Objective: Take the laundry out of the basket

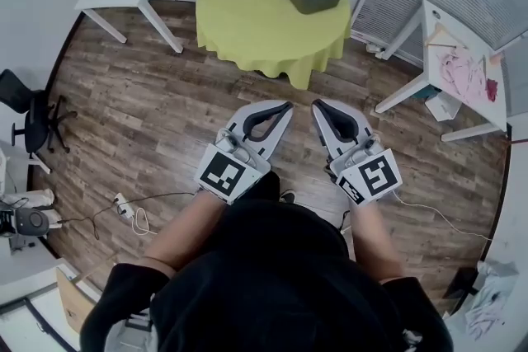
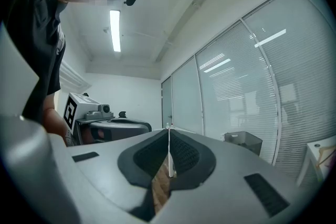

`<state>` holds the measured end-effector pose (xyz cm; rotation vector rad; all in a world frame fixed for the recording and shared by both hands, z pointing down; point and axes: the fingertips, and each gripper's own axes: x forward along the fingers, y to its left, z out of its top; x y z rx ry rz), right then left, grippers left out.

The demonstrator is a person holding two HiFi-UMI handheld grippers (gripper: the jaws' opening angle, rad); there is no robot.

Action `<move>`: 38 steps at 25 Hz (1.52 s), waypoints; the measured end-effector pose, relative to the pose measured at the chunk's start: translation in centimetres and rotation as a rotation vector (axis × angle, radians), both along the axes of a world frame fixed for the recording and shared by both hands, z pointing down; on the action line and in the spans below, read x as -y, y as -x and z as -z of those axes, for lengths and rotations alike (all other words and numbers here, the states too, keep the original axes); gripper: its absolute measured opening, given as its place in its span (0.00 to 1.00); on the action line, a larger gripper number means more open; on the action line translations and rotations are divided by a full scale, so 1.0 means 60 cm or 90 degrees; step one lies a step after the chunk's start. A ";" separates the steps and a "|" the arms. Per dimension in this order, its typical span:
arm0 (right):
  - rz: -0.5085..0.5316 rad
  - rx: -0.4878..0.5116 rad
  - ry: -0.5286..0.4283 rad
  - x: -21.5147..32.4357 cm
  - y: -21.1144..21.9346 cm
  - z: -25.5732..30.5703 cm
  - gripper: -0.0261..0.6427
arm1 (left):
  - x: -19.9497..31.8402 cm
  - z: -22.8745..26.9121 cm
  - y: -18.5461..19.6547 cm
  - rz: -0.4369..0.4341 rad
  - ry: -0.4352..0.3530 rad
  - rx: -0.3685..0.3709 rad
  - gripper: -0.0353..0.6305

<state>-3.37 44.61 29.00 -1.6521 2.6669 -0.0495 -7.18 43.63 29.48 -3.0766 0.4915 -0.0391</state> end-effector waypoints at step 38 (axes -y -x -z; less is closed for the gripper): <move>-0.041 0.003 0.006 0.379 -0.050 -0.012 0.07 | 0.389 -0.011 -0.056 -0.042 0.025 -0.035 0.07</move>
